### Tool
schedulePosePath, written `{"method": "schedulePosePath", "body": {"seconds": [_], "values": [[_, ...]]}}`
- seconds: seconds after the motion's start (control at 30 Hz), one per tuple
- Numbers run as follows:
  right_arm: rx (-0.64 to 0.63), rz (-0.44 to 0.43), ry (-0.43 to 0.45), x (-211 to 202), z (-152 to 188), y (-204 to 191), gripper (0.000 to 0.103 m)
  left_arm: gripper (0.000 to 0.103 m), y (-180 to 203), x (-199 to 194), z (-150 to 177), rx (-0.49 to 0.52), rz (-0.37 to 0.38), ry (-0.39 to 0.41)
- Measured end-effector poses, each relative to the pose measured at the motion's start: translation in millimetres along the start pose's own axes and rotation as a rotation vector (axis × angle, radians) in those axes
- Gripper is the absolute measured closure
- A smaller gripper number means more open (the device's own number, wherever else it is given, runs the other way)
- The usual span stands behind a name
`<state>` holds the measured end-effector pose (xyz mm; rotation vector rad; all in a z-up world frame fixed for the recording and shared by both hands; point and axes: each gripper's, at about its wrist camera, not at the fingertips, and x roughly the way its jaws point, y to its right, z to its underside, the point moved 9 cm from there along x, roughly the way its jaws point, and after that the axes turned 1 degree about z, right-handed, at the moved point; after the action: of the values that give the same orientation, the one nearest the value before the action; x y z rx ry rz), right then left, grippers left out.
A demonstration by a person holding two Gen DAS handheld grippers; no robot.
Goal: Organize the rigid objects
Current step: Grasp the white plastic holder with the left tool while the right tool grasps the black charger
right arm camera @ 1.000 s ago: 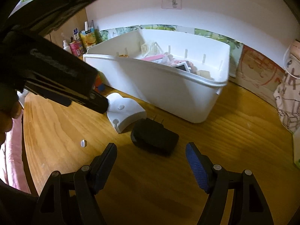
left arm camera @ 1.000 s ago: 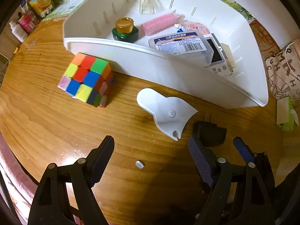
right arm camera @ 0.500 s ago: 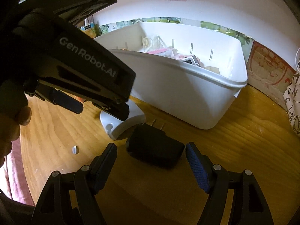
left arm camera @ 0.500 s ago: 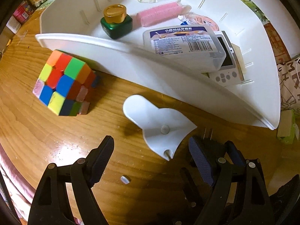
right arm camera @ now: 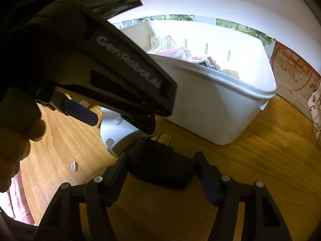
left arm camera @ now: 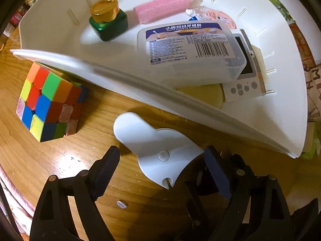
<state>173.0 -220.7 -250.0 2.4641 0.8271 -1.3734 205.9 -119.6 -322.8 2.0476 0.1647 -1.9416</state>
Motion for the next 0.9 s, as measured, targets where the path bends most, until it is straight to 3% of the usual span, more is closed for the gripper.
{"method": "schedulePosePath", "body": {"seconds": [0.5, 0.7, 0.9], "values": [[0.030, -0.006, -0.023, -5, 2, 24, 0.037, 0.016, 9, 19, -19, -0.008, -0.064, -0.032], [0.055, 0.011, -0.027, -10, 5, 35, 0.037, 0.032, 16, 7, -15, 0.010, -0.054, -0.019], [0.074, 0.011, -0.029, -17, 10, 40, 0.037, 0.033, 16, 7, -15, 0.014, -0.051, -0.031]]}}
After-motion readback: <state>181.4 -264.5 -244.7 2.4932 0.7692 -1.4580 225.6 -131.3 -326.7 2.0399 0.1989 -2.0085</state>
